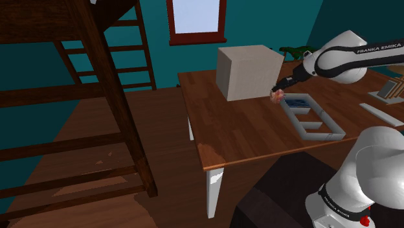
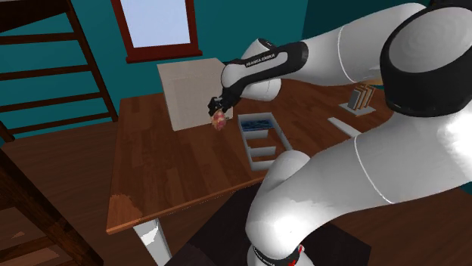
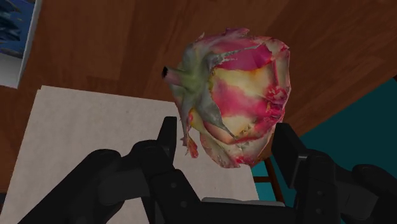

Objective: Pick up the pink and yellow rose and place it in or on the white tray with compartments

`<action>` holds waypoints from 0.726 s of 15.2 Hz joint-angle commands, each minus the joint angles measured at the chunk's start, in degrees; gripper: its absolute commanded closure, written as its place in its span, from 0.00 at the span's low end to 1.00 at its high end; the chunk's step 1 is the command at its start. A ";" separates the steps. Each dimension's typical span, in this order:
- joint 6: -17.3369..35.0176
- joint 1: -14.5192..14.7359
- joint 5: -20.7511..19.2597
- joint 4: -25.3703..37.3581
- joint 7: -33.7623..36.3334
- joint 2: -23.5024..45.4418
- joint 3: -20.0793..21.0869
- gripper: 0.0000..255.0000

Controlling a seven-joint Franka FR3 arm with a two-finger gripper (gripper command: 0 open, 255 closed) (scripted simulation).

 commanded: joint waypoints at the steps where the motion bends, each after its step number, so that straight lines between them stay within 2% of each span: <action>1: -2.93 -2.65 -1.20 0.04 -2.31 -2.58 -1.08 1.00; 6: -9.61 -7.32 -3.27 2.11 -8.49 -6.80 -5.09 1.00; 11: -16.13 -10.38 -4.76 6.08 -14.66 -9.38 -9.57 1.00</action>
